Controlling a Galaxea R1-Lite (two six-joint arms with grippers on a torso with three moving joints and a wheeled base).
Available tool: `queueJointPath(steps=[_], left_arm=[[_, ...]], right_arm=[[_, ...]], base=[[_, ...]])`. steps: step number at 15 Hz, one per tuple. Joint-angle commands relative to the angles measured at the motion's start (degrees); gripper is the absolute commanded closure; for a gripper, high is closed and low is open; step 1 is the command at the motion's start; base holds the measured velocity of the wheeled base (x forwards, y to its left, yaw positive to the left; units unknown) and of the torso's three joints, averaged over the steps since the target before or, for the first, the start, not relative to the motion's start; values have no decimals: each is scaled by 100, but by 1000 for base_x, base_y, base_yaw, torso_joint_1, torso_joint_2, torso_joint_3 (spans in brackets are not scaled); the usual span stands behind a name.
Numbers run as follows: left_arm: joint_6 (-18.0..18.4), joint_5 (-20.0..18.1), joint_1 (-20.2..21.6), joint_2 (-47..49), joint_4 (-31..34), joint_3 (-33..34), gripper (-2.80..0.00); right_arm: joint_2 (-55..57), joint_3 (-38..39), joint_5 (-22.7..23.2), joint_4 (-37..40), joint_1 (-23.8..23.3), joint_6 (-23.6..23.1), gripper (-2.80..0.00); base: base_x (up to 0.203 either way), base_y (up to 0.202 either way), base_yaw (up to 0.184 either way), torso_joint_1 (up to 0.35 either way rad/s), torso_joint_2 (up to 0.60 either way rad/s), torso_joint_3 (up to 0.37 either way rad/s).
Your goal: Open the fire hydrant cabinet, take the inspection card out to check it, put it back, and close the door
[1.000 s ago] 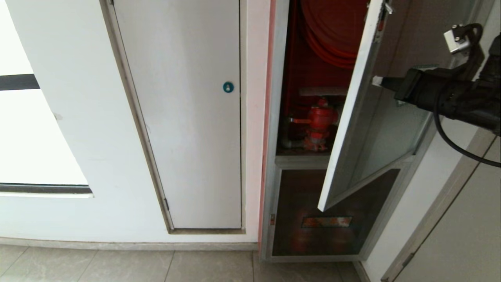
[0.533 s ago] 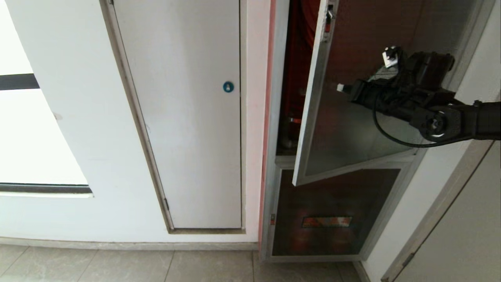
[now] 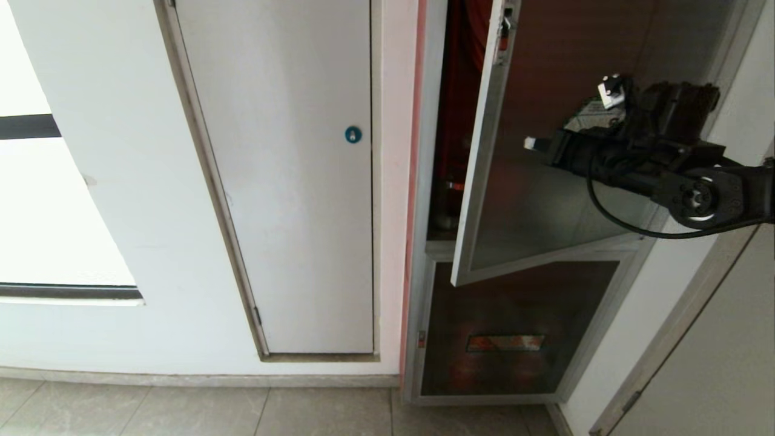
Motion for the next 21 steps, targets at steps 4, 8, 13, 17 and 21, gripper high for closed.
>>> queueJointPath(steps=[4, 8, 13, 17, 21], left_arm=[[0, -1, 2, 7, -5, 44, 0], [0, -1, 2, 7, -5, 44, 0], [0, -1, 2, 7, -5, 44, 0], [0, -1, 2, 7, -5, 44, 0], [0, -1, 2, 7, -5, 44, 0]], right_arm=[[-2445, 1954, 15, -15, 262, -5, 0], [-4541, 3573, 15, 82, 329, -6, 0], [-6945, 4294, -61, 1578, 327, -9, 0], [-8260, 4367, -1093, 2490, 221, -237, 0], [-9400, 4542, -1142, 3374, -486, -286, 0]], base=[[0, 0, 0, 0, 0, 0], [0, 0, 0, 0, 0, 0], [0, 0, 0, 0, 0, 0], [0, 0, 0, 0, 0, 0], [0, 0, 0, 0, 0, 0]])
